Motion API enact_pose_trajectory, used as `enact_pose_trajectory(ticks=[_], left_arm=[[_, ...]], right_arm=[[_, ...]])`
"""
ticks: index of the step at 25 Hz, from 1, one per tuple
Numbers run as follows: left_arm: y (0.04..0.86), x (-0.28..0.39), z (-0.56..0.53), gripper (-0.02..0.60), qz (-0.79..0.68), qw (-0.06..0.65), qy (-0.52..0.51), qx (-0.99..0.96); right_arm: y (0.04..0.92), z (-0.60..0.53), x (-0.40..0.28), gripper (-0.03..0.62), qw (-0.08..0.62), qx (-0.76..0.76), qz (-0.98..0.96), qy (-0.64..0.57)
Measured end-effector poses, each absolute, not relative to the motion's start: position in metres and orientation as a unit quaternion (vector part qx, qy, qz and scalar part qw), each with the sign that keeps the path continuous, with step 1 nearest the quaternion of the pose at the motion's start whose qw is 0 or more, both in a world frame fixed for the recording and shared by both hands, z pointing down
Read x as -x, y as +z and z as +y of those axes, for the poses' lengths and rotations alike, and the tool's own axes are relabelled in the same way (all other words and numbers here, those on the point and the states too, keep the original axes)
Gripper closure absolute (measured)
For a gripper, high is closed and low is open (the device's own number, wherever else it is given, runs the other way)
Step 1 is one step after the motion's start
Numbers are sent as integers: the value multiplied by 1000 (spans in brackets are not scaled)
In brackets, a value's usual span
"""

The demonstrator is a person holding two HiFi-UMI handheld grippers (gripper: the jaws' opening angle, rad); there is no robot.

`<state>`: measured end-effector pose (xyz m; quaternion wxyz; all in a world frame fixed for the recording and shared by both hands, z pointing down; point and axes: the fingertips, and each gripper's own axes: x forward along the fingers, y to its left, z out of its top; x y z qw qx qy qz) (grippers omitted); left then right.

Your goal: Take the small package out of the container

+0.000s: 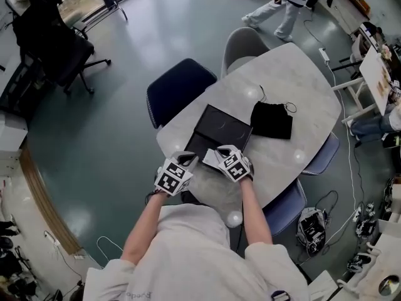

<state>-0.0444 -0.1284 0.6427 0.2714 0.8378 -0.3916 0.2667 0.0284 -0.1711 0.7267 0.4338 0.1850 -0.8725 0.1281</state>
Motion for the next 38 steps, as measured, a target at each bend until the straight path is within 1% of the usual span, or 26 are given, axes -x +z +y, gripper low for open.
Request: enact_pose_trajectory(ticks=[5, 9, 16, 24, 29, 38], left_arm=[[661, 45, -134, 528, -384, 287, 275, -833], [668, 43, -134, 528, -378, 294, 280, -832], [666, 46, -141, 528, -364, 288, 273, -843], [650, 37, -159, 528, -319, 264, 277, -867], [645, 45, -158, 528, -290, 248, 295, -876], [652, 58, -173, 528, -275, 258, 286, -881]], right_arm=[[748, -164, -26, 595, 459, -161, -864, 127], [767, -145, -35, 594, 510, -128, -842, 119], [808, -128, -44, 594, 587, -117, -794, 101], [810, -141, -30, 594, 565, -164, -796, 141], [809, -149, -26, 594, 569, -177, -789, 149], [809, -162, -15, 594, 555, -206, -787, 173]])
